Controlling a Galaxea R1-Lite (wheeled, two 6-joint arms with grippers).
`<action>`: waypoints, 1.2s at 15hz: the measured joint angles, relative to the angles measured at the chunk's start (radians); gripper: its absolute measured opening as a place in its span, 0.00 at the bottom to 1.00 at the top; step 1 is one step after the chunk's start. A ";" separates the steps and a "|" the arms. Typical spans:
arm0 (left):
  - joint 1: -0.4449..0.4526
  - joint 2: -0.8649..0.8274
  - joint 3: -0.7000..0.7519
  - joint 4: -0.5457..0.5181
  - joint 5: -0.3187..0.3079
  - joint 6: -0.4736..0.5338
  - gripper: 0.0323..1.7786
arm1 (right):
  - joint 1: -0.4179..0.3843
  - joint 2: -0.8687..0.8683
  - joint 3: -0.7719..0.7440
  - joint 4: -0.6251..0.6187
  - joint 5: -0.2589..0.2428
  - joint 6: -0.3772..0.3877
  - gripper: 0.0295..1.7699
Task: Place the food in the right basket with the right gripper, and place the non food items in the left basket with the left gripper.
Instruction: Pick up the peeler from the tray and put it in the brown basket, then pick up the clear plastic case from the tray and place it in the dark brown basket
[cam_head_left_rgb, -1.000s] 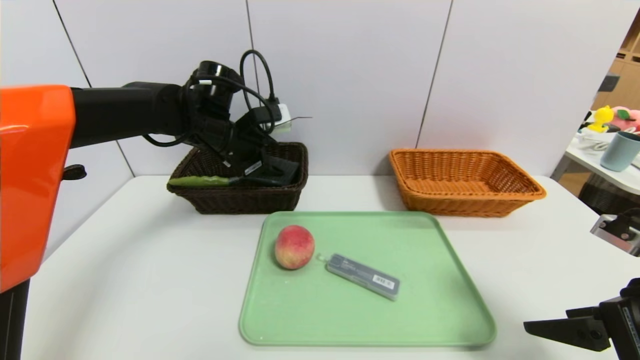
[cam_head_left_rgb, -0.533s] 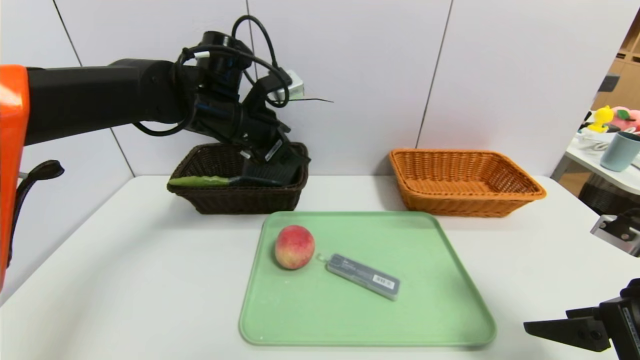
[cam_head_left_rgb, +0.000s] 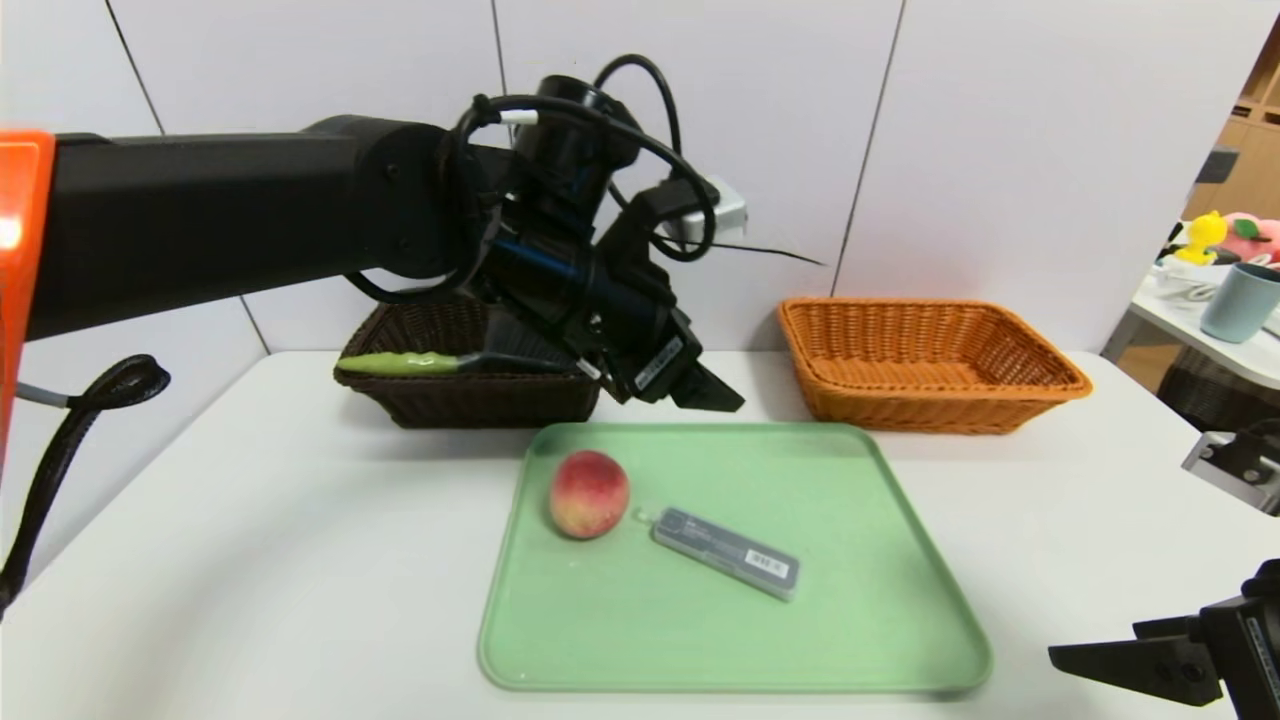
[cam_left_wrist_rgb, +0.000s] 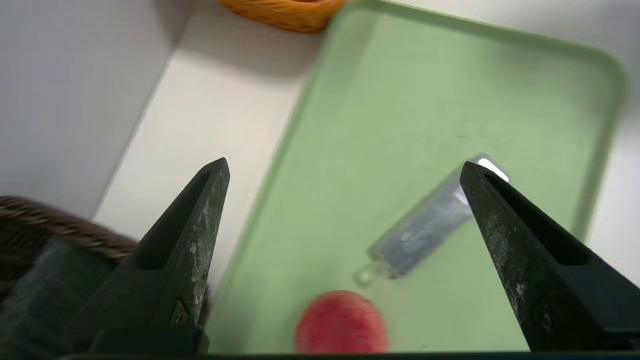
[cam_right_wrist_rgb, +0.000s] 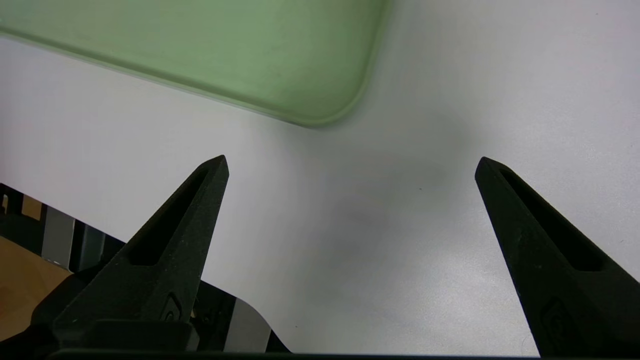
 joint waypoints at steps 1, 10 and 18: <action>-0.024 0.006 0.001 0.033 -0.001 0.005 0.92 | 0.000 -0.001 -0.001 0.000 0.000 0.000 0.97; -0.114 0.099 0.014 0.237 -0.059 0.229 0.94 | 0.000 -0.006 -0.005 0.000 0.001 0.001 0.97; -0.114 0.206 0.003 0.231 -0.061 0.313 0.95 | 0.000 -0.012 -0.010 0.000 0.000 0.001 0.97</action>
